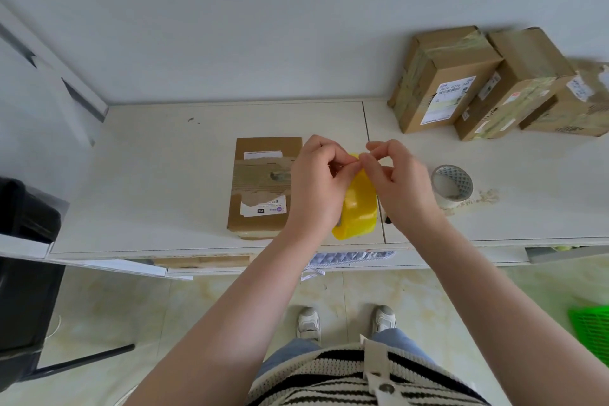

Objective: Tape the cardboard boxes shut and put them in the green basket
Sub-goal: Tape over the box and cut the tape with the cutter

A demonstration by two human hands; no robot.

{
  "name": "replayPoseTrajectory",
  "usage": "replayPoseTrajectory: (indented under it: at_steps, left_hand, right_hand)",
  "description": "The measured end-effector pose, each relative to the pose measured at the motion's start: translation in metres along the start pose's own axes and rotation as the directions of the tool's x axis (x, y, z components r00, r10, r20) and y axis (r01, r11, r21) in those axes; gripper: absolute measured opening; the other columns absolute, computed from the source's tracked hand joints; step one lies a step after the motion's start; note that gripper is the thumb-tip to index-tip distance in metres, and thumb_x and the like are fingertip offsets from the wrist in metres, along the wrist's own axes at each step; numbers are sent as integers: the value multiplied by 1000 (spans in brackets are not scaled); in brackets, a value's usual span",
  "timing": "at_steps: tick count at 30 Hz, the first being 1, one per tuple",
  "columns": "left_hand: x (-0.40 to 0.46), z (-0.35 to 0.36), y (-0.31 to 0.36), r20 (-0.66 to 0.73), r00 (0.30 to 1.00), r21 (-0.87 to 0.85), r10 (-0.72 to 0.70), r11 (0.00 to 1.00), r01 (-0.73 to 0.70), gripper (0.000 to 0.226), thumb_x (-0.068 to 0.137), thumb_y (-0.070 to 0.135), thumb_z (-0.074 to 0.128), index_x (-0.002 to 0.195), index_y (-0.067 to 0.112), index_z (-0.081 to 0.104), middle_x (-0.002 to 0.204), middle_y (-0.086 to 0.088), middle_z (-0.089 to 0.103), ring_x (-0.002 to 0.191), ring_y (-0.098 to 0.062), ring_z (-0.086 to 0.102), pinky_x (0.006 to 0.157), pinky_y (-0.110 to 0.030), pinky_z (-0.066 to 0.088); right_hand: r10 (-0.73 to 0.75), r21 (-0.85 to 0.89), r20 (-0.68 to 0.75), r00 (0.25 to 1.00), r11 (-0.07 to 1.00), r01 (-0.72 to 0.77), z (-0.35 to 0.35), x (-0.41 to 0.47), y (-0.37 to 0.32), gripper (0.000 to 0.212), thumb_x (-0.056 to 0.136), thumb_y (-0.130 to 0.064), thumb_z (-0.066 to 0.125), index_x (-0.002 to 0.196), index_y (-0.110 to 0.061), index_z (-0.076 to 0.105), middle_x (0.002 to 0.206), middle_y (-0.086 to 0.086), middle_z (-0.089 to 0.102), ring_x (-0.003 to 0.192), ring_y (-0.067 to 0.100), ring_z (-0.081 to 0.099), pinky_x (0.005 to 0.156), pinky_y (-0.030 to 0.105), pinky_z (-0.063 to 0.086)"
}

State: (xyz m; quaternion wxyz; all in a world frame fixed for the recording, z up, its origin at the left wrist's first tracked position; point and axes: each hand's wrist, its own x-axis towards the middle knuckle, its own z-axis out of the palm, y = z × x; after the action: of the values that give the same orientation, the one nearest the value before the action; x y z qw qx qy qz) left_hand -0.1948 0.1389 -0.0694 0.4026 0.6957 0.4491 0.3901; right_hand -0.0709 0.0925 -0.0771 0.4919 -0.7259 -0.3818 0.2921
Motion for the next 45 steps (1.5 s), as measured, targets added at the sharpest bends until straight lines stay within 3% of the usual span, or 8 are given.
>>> replayPoseTrajectory:
  at_steps: [3,7,11,19,26,32,37,45]
  left_hand:
    - [5,-8,-6,-24,998,-95,-66,993,64,12,82,9,76,76,13,66,85,5,60,77,1,56,73,-12,43]
    - [10,-10,-5,106,959,-436,-264,854,284,16,84,7,73,75,19,66,85,7,63,80,-6,59,77,-23,49]
    - [18,-7,-12,156,940,-488,-305,803,341,15,89,7,67,77,14,62,77,3,58,78,-13,52,79,-31,44]
    - [42,5,-47,156,964,193,-214,964,182,30,90,40,65,107,16,58,104,9,50,103,-11,43,95,-35,35]
    - [56,25,-51,224,953,385,-206,917,108,16,99,23,55,86,14,54,77,7,55,67,-4,48,58,-9,37]
    - [44,16,-64,407,888,474,-214,881,-5,28,102,7,42,121,1,62,118,-15,61,109,-26,58,95,-34,46]
    - [40,-31,-88,57,994,454,-98,889,62,36,101,10,45,136,9,54,137,-5,55,123,-19,54,101,-26,41]
    - [22,-65,-147,-107,880,600,-463,676,429,88,94,61,44,155,11,6,147,-11,42,128,-30,50,89,-43,48]
  right_hand:
    - [244,409,-1,970,885,-222,-16,16,3,36,94,-25,64,114,-17,34,115,15,58,82,25,74,69,29,59]
    - [447,167,308,840,844,-510,-24,23,39,48,96,-39,57,136,-16,43,128,7,60,99,19,65,82,27,53]
    - [497,404,504,706,586,-702,-17,17,52,36,103,-37,40,129,-17,56,107,9,73,91,24,72,67,35,60]
    - [474,470,358,804,652,-594,-37,29,71,27,101,-27,48,121,-16,63,104,13,72,89,26,72,66,41,61]
    - [551,410,256,794,682,-606,-26,37,84,26,102,-28,50,123,-19,61,100,7,68,79,23,69,65,41,60]
    - [616,127,22,787,779,-614,7,52,91,33,101,-29,49,133,-24,53,106,10,60,87,27,61,71,44,60]
    - [526,-405,-17,850,774,-487,35,59,93,48,103,-8,32,149,-19,31,116,13,56,91,29,58,71,33,47]
    - [89,-281,159,983,959,-41,90,15,19,43,101,-15,36,143,-21,43,109,3,62,78,13,55,54,14,37]
